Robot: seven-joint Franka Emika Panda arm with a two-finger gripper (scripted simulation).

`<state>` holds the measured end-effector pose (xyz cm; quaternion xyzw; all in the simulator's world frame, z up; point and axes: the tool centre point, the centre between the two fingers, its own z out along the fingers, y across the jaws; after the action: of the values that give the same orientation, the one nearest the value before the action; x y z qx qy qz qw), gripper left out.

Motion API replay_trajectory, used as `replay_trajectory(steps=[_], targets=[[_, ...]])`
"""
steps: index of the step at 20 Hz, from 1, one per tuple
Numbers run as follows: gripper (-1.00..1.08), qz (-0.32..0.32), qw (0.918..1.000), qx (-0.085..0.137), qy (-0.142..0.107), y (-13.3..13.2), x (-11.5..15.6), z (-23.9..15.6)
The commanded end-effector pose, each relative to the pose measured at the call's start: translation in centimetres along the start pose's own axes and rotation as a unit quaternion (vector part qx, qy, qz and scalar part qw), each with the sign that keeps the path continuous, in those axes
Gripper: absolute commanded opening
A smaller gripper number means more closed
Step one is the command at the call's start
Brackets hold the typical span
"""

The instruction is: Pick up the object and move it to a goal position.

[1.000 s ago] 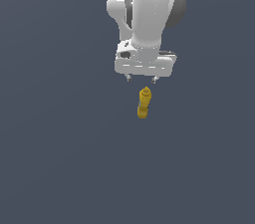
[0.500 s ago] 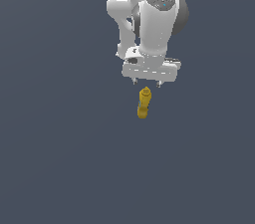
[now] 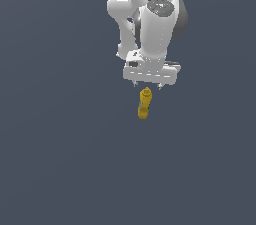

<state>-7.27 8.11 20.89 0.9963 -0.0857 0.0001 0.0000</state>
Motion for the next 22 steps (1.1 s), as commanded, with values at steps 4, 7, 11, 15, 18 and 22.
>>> replay_trajectory(steps=[4, 7, 11, 15, 18, 22], targets=[[1.0, 0.001, 1.0, 0.0, 0.0, 0.0, -0.1, 2.5], [1.0, 0.001, 1.0, 0.0, 0.0, 0.0, -0.1, 3.4], [1.0, 0.001, 1.0, 0.0, 0.0, 0.0, 0.0, 3.9], [-1.0, 0.001, 1.0, 0.0, 0.0, 0.0, 0.0, 3.9], [-1.0, 0.001, 1.0, 0.0, 0.0, 0.0, 0.0, 3.9], [-1.0, 0.001, 1.0, 0.0, 0.001, -0.1, 0.0, 3.8]])
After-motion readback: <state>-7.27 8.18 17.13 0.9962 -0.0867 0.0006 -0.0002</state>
